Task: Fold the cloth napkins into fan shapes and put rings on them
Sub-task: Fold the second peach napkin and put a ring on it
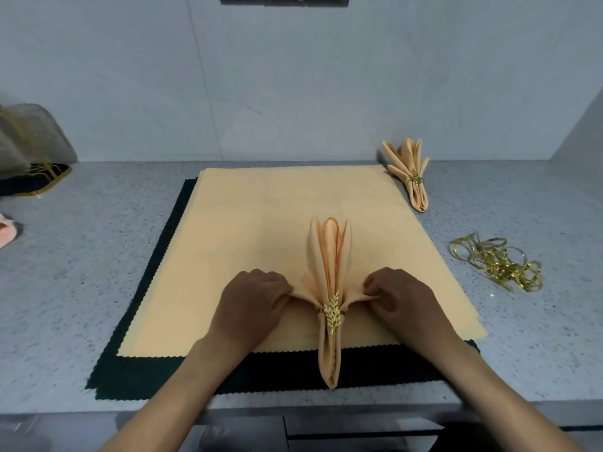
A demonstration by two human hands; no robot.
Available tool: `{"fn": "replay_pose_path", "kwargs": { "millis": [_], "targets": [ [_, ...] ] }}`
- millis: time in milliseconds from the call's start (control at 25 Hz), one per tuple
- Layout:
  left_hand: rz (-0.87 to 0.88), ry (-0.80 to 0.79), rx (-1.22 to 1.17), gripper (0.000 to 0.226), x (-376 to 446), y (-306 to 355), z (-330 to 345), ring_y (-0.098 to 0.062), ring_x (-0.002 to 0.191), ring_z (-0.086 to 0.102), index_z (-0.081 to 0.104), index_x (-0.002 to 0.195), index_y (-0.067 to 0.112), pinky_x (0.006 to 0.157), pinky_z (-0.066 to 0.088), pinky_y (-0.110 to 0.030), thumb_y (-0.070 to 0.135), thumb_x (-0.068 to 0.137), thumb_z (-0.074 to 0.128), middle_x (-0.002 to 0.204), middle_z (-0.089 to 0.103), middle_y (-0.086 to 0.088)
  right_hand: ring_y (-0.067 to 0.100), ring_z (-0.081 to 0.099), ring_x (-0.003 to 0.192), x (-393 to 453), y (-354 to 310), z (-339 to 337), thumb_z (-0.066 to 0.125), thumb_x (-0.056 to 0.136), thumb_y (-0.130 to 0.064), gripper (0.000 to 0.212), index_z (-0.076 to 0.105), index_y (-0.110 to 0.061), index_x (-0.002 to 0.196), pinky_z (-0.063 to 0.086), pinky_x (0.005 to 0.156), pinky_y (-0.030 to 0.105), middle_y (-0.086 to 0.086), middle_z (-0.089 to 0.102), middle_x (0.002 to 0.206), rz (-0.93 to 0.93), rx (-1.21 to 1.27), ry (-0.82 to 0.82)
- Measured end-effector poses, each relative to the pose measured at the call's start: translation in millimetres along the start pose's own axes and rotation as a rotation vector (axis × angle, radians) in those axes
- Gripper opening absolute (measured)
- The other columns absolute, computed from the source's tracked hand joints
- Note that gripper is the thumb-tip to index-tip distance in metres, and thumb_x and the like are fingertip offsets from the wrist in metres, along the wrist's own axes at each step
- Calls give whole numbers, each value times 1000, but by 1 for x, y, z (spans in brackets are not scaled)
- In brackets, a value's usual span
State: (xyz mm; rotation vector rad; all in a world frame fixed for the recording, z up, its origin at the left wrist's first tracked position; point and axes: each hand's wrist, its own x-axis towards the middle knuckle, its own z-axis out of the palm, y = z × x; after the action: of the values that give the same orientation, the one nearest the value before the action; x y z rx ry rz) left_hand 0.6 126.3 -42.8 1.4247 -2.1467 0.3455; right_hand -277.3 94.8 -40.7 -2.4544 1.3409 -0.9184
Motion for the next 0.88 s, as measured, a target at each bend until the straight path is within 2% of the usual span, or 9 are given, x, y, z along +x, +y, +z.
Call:
{"fn": "replay_pose_path", "kwargs": {
  "millis": [80,200,360,440,520,640,760,800,880],
  "targets": [
    [127,3,66,25,-9,-2,4,-21,75,65,76,84,15,61,51,-29,17,84,51,96,73,2,12,59,87,-8,-3,-2,73,75,-13,22,59,-25,86,51,70,29,-13,64,94,-21,-88,-35],
    [233,-12,46,21,-9,-6,6,-19,84,61,74,90,8,64,56,-32,6,83,55,103,70,-2,15,59,89,-14,-7,-8,62,80,-20,5,65,-19,84,51,71,30,-10,63,97,-139,-202,-49],
    [253,-109,-79,34,-9,-6,-2,-21,82,65,69,114,6,70,57,-30,1,81,68,95,73,-6,18,61,100,-23,-5,-12,54,89,-26,28,75,-19,107,50,84,31,-9,69,106,-204,-275,-53],
    [244,-162,-101,33,-13,-3,-9,-22,92,67,66,121,10,79,55,-32,14,89,63,107,73,-5,23,62,109,-33,-10,-12,49,93,-30,37,70,-19,122,51,89,37,-6,71,113,-193,-328,-33],
    [193,-232,-79,38,-22,4,-18,-20,115,61,65,126,15,96,49,-35,31,96,49,128,65,-1,30,61,116,-43,-16,-10,45,97,-36,40,68,-19,125,53,90,43,-2,69,121,-172,-375,-38],
    [82,-395,3,59,-41,13,-24,-21,146,28,39,150,19,116,25,-38,52,102,28,158,33,3,30,54,127,-55,-22,-3,32,101,-48,51,59,-22,135,45,100,43,-1,58,140,-51,-445,-135],
    [55,-540,-26,75,-49,20,-26,-15,151,-7,6,158,25,120,-1,-38,68,96,5,164,-4,9,25,45,136,-65,-23,-2,21,103,-51,55,46,-26,145,27,109,38,-3,46,151,-41,-477,-217],
    [20,-570,-98,77,-44,19,-30,-11,150,-9,6,158,28,120,-4,-35,71,93,0,163,-5,12,23,44,137,-60,-23,-6,18,103,-53,56,47,-28,144,26,109,34,-6,46,150,-36,-436,-223],
    [-76,-515,-256,70,-26,15,-35,-13,149,17,30,153,28,118,12,-29,65,96,11,160,24,11,18,41,139,-39,-26,-21,21,103,-51,52,49,-32,142,26,109,28,-11,48,147,90,-223,-233]
  ]
}}
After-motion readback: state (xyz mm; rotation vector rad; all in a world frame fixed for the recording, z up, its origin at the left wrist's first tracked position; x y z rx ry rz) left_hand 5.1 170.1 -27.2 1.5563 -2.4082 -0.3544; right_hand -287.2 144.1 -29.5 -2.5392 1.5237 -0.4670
